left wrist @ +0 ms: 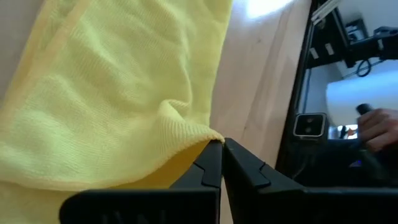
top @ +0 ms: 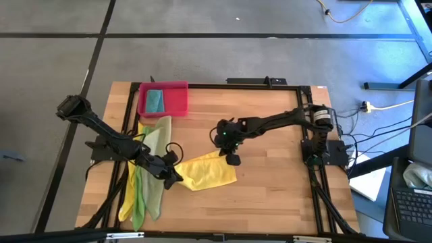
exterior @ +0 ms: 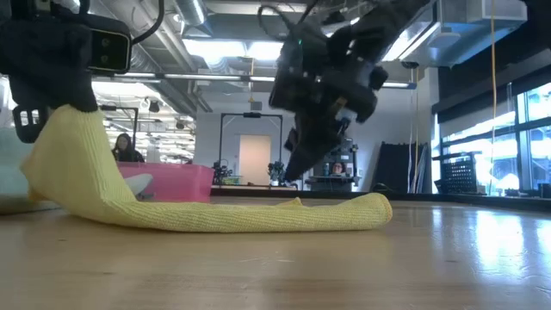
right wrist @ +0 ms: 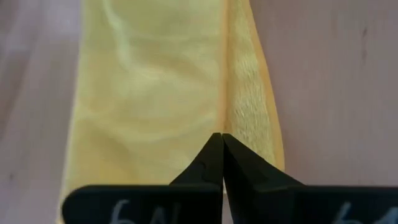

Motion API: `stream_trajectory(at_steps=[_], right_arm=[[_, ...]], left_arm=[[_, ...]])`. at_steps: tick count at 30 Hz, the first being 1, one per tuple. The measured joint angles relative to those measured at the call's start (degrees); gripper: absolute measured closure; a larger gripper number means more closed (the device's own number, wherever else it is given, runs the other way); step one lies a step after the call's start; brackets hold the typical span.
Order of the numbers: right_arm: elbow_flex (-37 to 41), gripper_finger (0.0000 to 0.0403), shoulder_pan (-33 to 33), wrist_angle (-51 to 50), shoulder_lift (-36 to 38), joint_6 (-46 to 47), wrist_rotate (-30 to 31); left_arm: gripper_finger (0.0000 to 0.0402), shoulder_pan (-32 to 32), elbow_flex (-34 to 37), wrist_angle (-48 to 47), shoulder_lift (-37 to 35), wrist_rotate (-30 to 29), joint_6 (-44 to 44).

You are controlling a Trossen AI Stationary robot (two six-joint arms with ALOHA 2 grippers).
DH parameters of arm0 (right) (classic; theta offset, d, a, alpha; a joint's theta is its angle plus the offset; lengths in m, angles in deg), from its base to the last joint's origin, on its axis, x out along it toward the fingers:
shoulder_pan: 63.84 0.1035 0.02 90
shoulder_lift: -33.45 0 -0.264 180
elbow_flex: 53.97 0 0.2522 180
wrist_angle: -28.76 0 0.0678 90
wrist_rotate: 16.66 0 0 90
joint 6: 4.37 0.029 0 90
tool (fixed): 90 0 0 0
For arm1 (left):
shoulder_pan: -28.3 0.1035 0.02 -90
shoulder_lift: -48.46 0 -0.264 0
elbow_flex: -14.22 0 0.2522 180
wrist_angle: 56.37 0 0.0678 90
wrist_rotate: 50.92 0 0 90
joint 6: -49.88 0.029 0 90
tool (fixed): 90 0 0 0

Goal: Fold microfiber towels
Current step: Fold the right yellow microfiber towel on the table

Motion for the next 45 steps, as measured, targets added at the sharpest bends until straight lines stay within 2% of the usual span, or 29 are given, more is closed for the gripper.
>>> stream_trajectory(at_steps=[6,15,22,26,32,36,42,45], right_arm=[[-0.1,0.0399,-1.1,-0.1,-3.6,1.5,-0.7],[0.5,0.0398,-2.8,3.3,-4.2,1.1,2.2],[2.9,0.0398,-2.8,4.3,-3.9,1.2,1.8],[3.0,0.0398,-3.3,-0.9,-3.7,1.4,1.8],[2.8,0.0398,-4.3,-10.9,-2.6,1.3,8.0],[2.8,0.0398,-5.6,-15.8,-1.7,1.6,9.5],[2.8,0.0398,-7.4,-25.3,-0.9,6.3,10.3],[2.8,0.0398,-7.8,-30.0,-0.9,8.5,8.1]], left_arm=[[0.039,0.0,0.0,0.0,0.0,1.6,-0.7],[0.0309,0.0,0.0,-1.7,0.0,8.5,-0.3],[0.0266,0.0,0.0,-3.7,0.0,9.2,-0.3],[0.0266,0.0,0.0,-4.9,0.0,10.1,-0.5],[0.0264,0.0,0.0,-8.3,0.0,12.6,-0.3],[0.0266,0.5,0.0,-10.8,0.0,12.7,0.8],[0.0267,5.6,0.0,-12.8,0.0,12.0,4.2],[0.0267,9.9,0.0,-12.5,0.0,10.4,8.5]])
